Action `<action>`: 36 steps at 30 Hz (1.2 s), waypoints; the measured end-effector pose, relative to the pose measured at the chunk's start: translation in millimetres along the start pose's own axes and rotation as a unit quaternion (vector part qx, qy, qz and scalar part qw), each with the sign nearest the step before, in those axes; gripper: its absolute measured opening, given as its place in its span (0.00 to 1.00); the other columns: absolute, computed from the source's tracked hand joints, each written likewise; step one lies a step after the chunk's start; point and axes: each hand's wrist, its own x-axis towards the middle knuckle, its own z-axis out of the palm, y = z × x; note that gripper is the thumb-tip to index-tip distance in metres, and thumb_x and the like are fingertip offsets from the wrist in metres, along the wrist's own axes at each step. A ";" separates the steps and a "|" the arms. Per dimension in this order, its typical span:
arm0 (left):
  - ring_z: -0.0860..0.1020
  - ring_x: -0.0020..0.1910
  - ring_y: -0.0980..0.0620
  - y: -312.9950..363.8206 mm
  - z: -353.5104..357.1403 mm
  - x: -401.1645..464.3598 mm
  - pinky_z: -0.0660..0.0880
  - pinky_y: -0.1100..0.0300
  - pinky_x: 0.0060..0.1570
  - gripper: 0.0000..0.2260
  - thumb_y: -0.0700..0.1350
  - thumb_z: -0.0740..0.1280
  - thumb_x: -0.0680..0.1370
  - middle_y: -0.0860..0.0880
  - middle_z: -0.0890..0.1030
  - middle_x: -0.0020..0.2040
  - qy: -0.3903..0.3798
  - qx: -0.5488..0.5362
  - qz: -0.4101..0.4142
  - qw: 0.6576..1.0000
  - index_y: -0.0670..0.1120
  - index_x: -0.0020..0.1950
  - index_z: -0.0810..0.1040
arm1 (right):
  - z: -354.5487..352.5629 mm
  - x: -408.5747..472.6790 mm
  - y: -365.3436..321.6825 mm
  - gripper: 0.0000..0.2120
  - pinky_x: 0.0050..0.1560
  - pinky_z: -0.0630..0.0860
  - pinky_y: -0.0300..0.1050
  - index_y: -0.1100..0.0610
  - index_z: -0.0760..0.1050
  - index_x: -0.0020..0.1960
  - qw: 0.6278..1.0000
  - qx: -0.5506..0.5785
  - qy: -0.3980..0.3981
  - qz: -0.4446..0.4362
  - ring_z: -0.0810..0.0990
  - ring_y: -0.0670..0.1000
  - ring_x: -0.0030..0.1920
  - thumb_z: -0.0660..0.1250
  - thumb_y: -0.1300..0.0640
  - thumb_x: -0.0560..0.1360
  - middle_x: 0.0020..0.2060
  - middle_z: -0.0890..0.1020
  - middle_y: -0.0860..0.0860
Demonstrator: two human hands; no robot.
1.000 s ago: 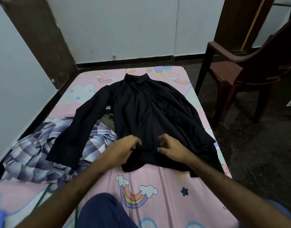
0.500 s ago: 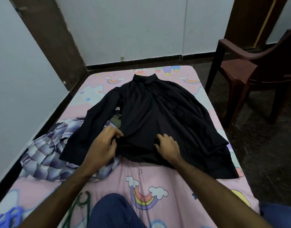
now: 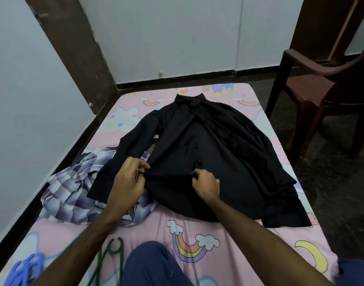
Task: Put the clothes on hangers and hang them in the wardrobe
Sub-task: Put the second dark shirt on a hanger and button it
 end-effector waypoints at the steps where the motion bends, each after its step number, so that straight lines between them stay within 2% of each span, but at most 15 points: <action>1: 0.76 0.47 0.53 -3.8 -3.8 -1.7 0.70 0.68 0.47 0.18 0.24 0.62 0.69 0.52 0.73 0.48 -0.012 0.006 -0.002 1.000 0.44 0.50 0.77 | -6.6 0.7 1.9 0.14 0.63 0.72 0.56 0.46 0.80 0.60 0.999 0.034 0.028 0.012 0.79 0.55 0.61 0.63 0.56 0.77 0.58 0.82 0.49; 5: 0.76 0.48 0.58 -20.5 -13.5 -13.8 0.75 0.60 0.44 0.21 0.28 0.63 0.69 0.56 0.71 0.55 -0.118 0.058 0.002 0.991 0.48 0.56 0.75 | -55.8 10.5 18.7 0.16 0.58 0.75 0.54 0.46 0.81 0.56 0.991 0.016 0.124 -0.055 0.80 0.53 0.56 0.64 0.63 0.75 0.52 0.81 0.47; 8: 0.77 0.45 0.54 -23.2 -9.5 -17.1 0.76 0.54 0.39 0.22 0.30 0.63 0.69 0.56 0.71 0.59 -0.185 0.099 0.031 0.977 0.51 0.58 0.74 | -96.6 12.4 26.6 0.18 0.52 0.73 0.52 0.48 0.82 0.56 0.963 -0.048 0.199 -0.173 0.76 0.54 0.52 0.66 0.66 0.73 0.48 0.77 0.47; 10: 0.78 0.44 0.52 -20.7 -5.8 -17.2 0.76 0.54 0.37 0.22 0.31 0.63 0.69 0.56 0.72 0.60 -0.206 0.129 0.056 0.969 0.51 0.58 0.75 | -117.2 4.2 30.3 0.18 0.50 0.70 0.51 0.49 0.83 0.54 0.932 -0.084 0.229 -0.267 0.74 0.53 0.52 0.67 0.69 0.72 0.49 0.76 0.47; 12: 0.78 0.43 0.52 -20.7 -6.9 -19.1 0.75 0.55 0.36 0.21 0.32 0.65 0.68 0.56 0.74 0.57 -0.214 0.163 0.073 0.960 0.52 0.57 0.75 | -128.3 -5.9 38.7 0.18 0.50 0.67 0.49 0.48 0.83 0.51 0.912 -0.121 0.203 -0.335 0.74 0.52 0.52 0.67 0.69 0.72 0.50 0.77 0.46; 14: 0.77 0.38 0.50 -25.6 -12.8 -23.6 0.73 0.55 0.32 0.17 0.34 0.68 0.68 0.55 0.76 0.52 -0.217 0.198 0.081 0.952 0.52 0.52 0.76 | -127.6 -14.9 51.6 0.18 0.51 0.67 0.50 0.45 0.82 0.52 0.908 -0.170 0.114 -0.366 0.75 0.51 0.52 0.68 0.67 0.71 0.50 0.77 0.45; 17: 0.76 0.30 0.47 -35.5 -21.9 -35.9 0.68 0.57 0.28 0.11 0.36 0.71 0.68 0.52 0.75 0.45 -0.228 0.227 0.072 0.944 0.51 0.43 0.74 | -110.2 -29.4 70.1 0.12 0.55 0.67 0.49 0.44 0.80 0.56 0.911 -0.228 -0.058 -0.339 0.76 0.48 0.58 0.69 0.57 0.76 0.54 0.78 0.43; 19: 0.75 0.28 0.48 -37.6 -24.0 -45.6 0.64 0.58 0.28 0.11 0.37 0.72 0.68 0.51 0.75 0.42 -0.242 0.242 0.069 0.937 0.50 0.40 0.73 | -94.5 -39.6 78.3 0.09 0.58 0.71 0.48 0.46 0.80 0.57 0.917 -0.201 -0.139 -0.316 0.77 0.45 0.58 0.70 0.54 0.77 0.54 0.78 0.42; 22: 0.74 0.28 0.48 -40.9 -22.0 -58.0 0.63 0.58 0.28 0.09 0.40 0.72 0.71 0.51 0.74 0.40 -0.269 0.264 0.082 0.923 0.49 0.38 0.73 | -74.6 -53.8 80.2 0.09 0.56 0.76 0.47 0.49 0.81 0.56 0.924 -0.131 -0.217 -0.285 0.78 0.45 0.53 0.71 0.57 0.77 0.52 0.79 0.44; 25: 0.75 0.35 0.49 -46.9 -19.8 -63.1 0.69 0.54 0.33 0.07 0.43 0.66 0.79 0.52 0.72 0.42 -0.287 0.247 0.049 0.924 0.48 0.41 0.73 | -63.6 -63.7 76.6 0.09 0.53 0.77 0.45 0.49 0.80 0.57 0.907 -0.156 -0.265 -0.287 0.77 0.45 0.53 0.70 0.57 0.78 0.53 0.78 0.44; 27: 0.74 0.38 0.52 -46.8 -21.6 -61.9 0.72 0.53 0.40 0.07 0.42 0.63 0.79 0.54 0.71 0.43 -0.331 0.199 0.014 0.922 0.50 0.42 0.71 | -62.3 -66.6 78.7 0.09 0.52 0.76 0.45 0.49 0.79 0.58 0.900 -0.178 -0.278 -0.287 0.77 0.46 0.54 0.69 0.56 0.79 0.54 0.77 0.45; 30: 0.73 0.39 0.56 -43.2 -29.5 -57.3 0.72 0.59 0.42 0.10 0.37 0.63 0.73 0.57 0.73 0.40 -0.358 0.129 -0.010 0.925 0.53 0.40 0.69 | -61.4 -72.5 88.9 0.09 0.53 0.74 0.46 0.47 0.77 0.58 0.898 -0.198 -0.257 -0.296 0.75 0.47 0.56 0.68 0.51 0.78 0.54 0.76 0.45; 33: 0.75 0.40 0.57 -44.8 -34.9 -57.8 0.70 0.64 0.42 0.08 0.38 0.61 0.70 0.57 0.75 0.39 -0.386 0.104 -0.033 0.916 0.52 0.39 0.71 | -57.7 -82.5 101.0 0.13 0.54 0.70 0.48 0.45 0.73 0.59 0.893 -0.255 -0.189 -0.318 0.70 0.47 0.56 0.65 0.44 0.77 0.57 0.72 0.44; 36: 0.76 0.42 0.57 -45.7 -30.5 -58.6 0.69 0.62 0.44 0.07 0.39 0.60 0.72 0.54 0.77 0.42 -0.415 0.146 -0.057 0.896 0.51 0.40 0.73 | -47.6 -91.4 107.7 0.14 0.44 0.73 0.48 0.49 0.73 0.56 0.873 -0.318 -0.102 -0.357 0.74 0.51 0.48 0.65 0.46 0.72 0.52 0.74 0.47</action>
